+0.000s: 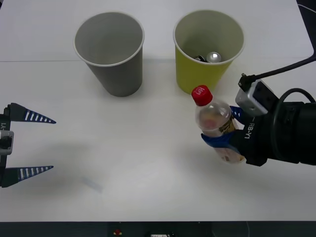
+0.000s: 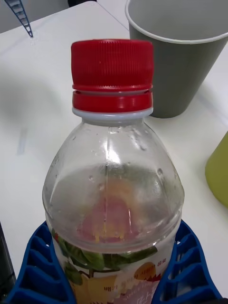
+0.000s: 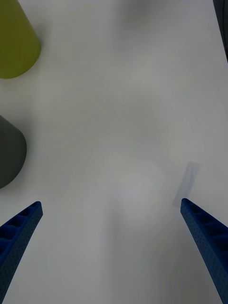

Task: Put the can into the green bin and the plastic bottle into the gray bin

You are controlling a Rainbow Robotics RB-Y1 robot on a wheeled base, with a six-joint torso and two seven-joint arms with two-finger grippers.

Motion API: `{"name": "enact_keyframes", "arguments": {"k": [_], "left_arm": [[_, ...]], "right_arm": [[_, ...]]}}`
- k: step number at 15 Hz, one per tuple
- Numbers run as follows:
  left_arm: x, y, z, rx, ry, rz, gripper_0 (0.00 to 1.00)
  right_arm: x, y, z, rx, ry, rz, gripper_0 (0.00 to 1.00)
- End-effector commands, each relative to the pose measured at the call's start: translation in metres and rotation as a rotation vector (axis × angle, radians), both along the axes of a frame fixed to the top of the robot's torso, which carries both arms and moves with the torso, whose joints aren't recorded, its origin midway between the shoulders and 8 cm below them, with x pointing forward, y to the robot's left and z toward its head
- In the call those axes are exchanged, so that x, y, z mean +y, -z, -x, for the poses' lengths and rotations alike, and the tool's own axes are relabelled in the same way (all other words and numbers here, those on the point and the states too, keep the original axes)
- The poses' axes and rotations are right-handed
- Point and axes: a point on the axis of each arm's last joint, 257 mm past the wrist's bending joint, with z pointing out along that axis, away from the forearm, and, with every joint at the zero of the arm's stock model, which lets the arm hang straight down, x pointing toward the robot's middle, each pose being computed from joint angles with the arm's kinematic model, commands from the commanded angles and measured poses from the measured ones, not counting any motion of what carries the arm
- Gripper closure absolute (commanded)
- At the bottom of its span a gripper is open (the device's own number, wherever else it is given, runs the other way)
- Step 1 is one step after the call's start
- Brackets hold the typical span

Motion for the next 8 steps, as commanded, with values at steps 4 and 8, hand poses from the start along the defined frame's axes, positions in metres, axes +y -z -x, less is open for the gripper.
{"name": "enact_keyframes", "arguments": {"k": [4, 8], "left_arm": [[0.000, 0.000, 0.000, 0.000, 0.000, 0.000, 0.00], [0.000, 0.000, 0.000, 0.000, 0.000, 0.000, 0.00]], "right_arm": [[0.028, -0.055, -0.017, -0.071, -0.021, -0.021, 1.00], [0.035, -0.072, -0.035, -0.085, -0.039, -0.017, 1.00]]}}
